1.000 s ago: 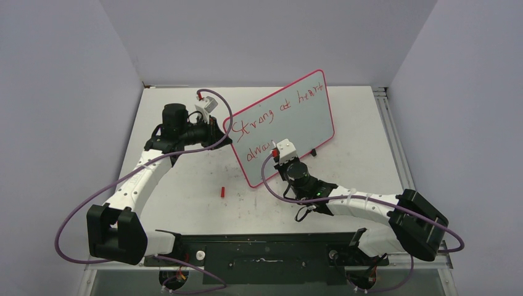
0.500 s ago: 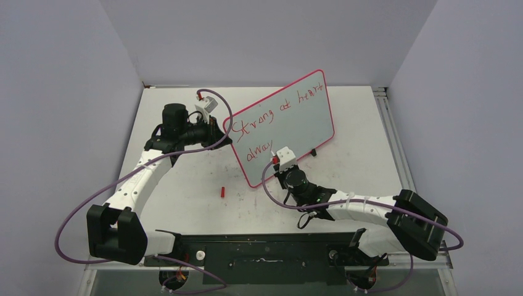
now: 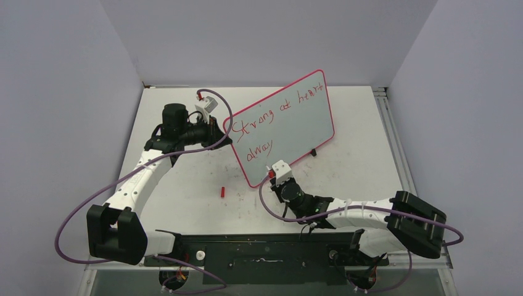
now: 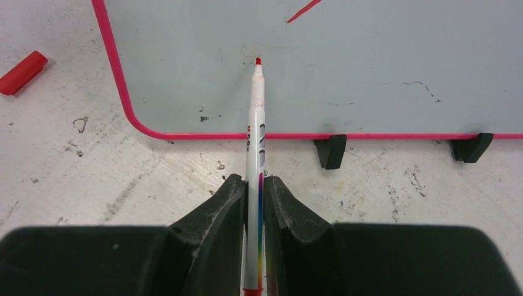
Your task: Write a sentence on the whiteboard
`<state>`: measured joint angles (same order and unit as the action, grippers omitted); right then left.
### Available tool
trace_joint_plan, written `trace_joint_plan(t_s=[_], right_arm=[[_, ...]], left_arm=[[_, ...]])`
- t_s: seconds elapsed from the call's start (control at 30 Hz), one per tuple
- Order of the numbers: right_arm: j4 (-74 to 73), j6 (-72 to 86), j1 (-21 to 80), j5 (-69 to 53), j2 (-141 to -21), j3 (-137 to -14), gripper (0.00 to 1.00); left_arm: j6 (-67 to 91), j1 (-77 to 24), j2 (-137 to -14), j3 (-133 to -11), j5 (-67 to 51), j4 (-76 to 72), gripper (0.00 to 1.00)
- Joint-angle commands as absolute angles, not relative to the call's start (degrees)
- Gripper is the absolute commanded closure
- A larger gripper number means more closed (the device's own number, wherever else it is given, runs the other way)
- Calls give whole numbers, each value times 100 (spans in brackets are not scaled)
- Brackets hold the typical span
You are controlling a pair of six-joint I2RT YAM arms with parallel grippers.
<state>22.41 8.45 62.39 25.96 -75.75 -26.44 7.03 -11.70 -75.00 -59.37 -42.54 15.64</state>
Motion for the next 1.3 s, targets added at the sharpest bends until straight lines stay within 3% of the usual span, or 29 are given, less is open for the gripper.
trace_joint_plan(t_s=[0.0,0.23,0.6,1.27], right_arm=[[2256,959,6379,3031,-7223,-2689,95],[1951,674,6251,3235,-6793,-2997,95],[2239,229,5277,2436,-6906,-3234,95],[2562,44,5045,2336,-7359,-3557,95]], left_arm=[[694,-1169,-7264,-5982,-4423,1282,100],[694,-1167,-7260,-5984,-4425,1279,100],[694,-1165,-7284,-5979,-4417,1274,100],[703,-1176,-7302,-5972,-4422,1274,100]])
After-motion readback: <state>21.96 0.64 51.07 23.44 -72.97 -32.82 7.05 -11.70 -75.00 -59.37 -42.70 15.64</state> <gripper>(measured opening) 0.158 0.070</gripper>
